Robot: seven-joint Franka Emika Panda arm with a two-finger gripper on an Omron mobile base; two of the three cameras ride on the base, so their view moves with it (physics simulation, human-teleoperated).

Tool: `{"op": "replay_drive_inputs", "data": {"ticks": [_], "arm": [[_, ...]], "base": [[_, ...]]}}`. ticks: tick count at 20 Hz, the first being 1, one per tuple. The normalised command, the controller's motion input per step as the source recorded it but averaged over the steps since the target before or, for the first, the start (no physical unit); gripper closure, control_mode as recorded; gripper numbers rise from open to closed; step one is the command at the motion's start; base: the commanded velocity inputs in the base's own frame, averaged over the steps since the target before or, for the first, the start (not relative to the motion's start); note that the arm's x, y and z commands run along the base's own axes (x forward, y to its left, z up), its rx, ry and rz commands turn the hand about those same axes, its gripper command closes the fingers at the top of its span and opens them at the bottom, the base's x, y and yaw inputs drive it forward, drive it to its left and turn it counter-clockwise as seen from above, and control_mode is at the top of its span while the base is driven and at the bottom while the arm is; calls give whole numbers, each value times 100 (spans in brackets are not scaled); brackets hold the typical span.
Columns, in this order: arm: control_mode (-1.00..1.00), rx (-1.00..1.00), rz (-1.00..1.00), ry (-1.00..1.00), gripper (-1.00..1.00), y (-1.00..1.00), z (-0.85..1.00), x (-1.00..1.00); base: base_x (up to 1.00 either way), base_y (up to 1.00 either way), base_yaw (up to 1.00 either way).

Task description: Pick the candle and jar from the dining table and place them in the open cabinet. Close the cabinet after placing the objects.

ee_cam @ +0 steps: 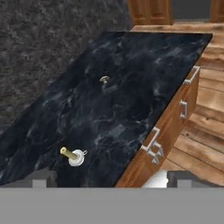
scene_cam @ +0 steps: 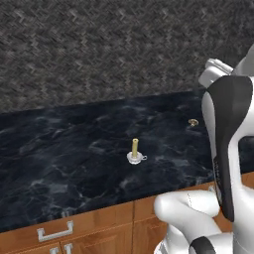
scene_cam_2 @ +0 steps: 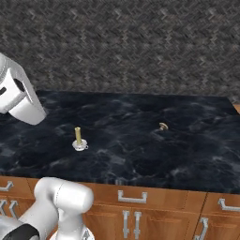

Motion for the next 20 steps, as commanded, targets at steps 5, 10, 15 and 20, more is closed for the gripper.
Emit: {"op": "replay_drive_inputs", "data": {"ticks": [5,10,15,20], "arm": [[-100,31,-16,-13,-100,-6,-39,40],[-100,31,-20,-15,-100,-25,-70,58],[-100,41,-26,-6,-100,-23,-59,40],[-100,53,-18,11,-100,-11,-47,36]], "base": [[0,0,0],[0,0,0],[0,0,0],[0,0,0]]}}
